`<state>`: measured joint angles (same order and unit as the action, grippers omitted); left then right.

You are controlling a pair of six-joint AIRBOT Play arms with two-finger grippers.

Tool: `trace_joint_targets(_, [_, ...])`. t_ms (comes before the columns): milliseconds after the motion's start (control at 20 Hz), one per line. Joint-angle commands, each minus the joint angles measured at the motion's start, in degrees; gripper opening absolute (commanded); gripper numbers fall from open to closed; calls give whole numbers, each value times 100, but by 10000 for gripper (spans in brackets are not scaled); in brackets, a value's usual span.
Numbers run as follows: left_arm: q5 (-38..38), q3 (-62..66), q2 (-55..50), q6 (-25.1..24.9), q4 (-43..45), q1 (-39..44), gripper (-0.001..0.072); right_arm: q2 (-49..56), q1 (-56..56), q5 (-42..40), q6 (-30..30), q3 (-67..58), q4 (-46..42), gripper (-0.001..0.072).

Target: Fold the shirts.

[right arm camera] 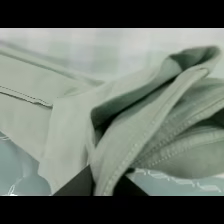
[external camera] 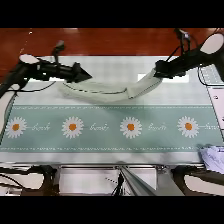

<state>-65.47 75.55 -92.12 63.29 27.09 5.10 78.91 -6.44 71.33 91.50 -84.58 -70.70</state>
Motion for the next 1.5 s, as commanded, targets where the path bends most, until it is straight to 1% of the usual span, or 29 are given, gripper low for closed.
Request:
trace_joint_targets(0, [391,-105,-17,-20,188,728,25,-804,-514,249,774,-4,-800,26])
trace_joint_targets(250, [632,-614,-17,22,245,1427,25,-1226,-994,466,1292,-4,-1279,26])
trace_joint_targets(400, [979,-848,-22,39,240,1902,25,-1235,-1279,651,1436,-4,-1464,26])
trace_joint_targets(600, [1104,-855,-127,39,221,2538,25,-1237,-1631,828,1676,-4,-1845,26])
trace_joint_targets(750, [1147,-855,-402,37,-94,3018,25,-1305,-1687,841,1821,-4,-1834,27])
trace_joint_targets(900, [1408,-848,-732,33,-413,3318,25,-1506,-1687,846,1923,-4,-1836,26])
trace_joint_targets(1000, [1408,-850,-796,-28,-573,3241,24,-1637,-1687,868,1928,-4,-1840,26])
trace_joint_targets(1100, [1366,-850,-632,-33,-570,2953,24,-1668,-1687,957,1923,-4,-1838,26])
trace_joint_targets(1150, [1305,-850,-455,-136,-568,2728,24,-1655,-1687,951,1880,-4,-1838,26])
trace_joint_targets(1250, [1241,-850,42,-286,-507,2181,23,-1561,-1764,732,1777,7,-1867,27])
trace_joint_targets(1450, [1143,-850,1283,-282,-146,728,24,-848,-2337,175,1869,7,-1963,26])
